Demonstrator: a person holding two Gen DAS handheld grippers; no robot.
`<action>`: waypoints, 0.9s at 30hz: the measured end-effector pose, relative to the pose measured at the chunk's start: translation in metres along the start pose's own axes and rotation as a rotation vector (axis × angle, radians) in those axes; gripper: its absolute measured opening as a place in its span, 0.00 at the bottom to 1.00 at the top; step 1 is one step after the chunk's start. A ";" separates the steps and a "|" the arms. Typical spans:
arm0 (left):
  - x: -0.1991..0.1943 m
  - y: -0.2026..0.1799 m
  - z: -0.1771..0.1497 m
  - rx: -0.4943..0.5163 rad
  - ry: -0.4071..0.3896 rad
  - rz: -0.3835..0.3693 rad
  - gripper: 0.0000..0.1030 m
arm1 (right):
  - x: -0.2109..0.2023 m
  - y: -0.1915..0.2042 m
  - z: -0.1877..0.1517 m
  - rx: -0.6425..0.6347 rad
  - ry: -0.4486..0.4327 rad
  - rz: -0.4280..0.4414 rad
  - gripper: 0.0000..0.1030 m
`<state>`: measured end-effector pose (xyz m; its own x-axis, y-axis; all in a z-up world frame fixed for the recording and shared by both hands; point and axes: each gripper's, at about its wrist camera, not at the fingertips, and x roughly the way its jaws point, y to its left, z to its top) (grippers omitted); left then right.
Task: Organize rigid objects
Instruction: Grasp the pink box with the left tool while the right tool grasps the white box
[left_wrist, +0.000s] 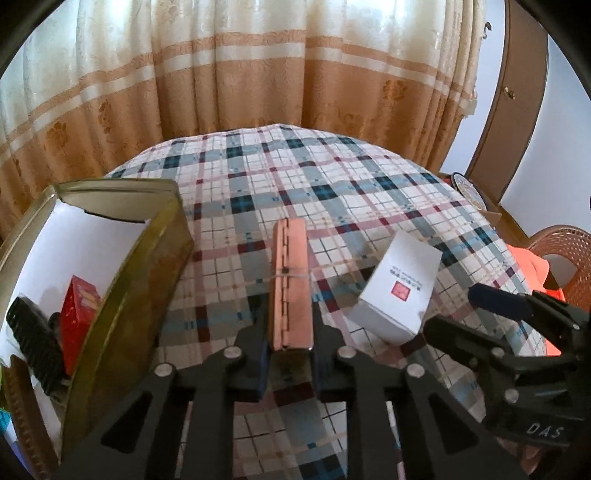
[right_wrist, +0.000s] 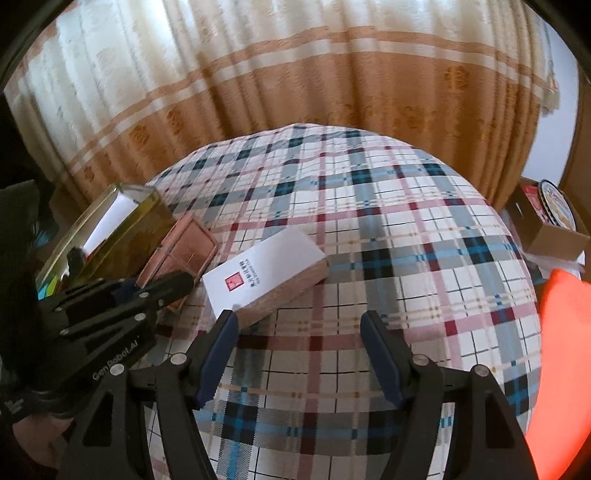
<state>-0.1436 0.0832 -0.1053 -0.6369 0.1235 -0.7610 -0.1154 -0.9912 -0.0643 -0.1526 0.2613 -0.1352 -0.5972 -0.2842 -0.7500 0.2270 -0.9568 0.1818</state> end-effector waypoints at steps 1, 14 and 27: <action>-0.002 0.000 -0.001 0.000 -0.001 0.006 0.16 | 0.001 0.001 0.001 -0.009 0.006 -0.004 0.73; -0.022 0.018 -0.015 -0.049 0.001 0.041 0.15 | 0.015 0.007 0.021 -0.075 0.029 0.044 0.83; -0.015 0.024 -0.010 -0.076 0.015 0.044 0.15 | 0.039 0.019 0.028 -0.162 0.085 0.062 0.86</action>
<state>-0.1292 0.0572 -0.1015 -0.6285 0.0796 -0.7737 -0.0292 -0.9965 -0.0788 -0.1936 0.2304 -0.1431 -0.5125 -0.3291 -0.7931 0.3862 -0.9133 0.1294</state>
